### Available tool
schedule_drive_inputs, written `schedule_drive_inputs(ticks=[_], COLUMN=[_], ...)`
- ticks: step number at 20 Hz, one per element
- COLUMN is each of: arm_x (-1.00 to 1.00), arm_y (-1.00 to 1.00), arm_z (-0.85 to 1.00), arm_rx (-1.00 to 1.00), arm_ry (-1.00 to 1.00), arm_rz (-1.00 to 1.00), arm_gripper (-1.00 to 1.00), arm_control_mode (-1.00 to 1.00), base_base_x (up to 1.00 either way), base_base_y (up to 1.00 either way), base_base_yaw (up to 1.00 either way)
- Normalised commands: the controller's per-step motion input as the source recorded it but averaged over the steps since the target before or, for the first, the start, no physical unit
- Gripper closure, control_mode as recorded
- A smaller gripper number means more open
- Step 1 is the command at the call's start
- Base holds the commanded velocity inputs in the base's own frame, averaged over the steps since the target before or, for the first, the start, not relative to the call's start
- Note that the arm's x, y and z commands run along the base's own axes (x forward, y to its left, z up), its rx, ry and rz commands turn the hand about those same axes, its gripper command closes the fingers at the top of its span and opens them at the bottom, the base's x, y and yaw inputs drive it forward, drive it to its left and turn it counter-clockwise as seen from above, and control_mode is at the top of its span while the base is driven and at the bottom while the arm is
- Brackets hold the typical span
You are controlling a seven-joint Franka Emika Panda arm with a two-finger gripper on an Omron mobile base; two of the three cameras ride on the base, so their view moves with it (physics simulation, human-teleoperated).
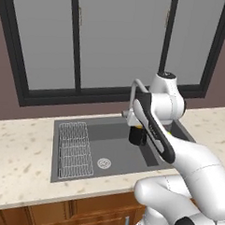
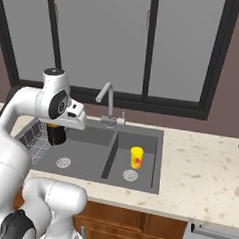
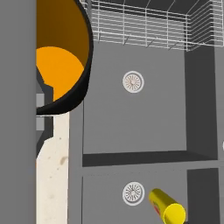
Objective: Place the mug in the left basin and the cup in the right basin of the sink.
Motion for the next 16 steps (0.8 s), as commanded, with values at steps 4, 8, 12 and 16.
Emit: schedule_drive_inputs(ticks=[4, 8, 12, 16], arm_x=[0.37, 0.31, 0.28, 0.23], arm_y=[0.27, 0.22, 0.22, 0.19], arm_z=[-0.18, -0.23, -0.31, -0.38], arm_rx=[-0.01, 0.0, 0.0, 0.0], arm_ry=[0.0, 0.0, 0.0, 0.0], arm_rz=[0.0, 0.0, 0.0, -0.01], arm_gripper=[1.0, 1.0, 1.0, 1.0], arm_control_mode=[-1.0, -1.0, -1.0, -1.0], base_base_x=[0.0, 0.0, 0.0, 0.0], base_base_y=[0.0, 0.0, 0.0, 0.0], base_base_yaw=[0.0, 0.0, 0.0, 0.0])
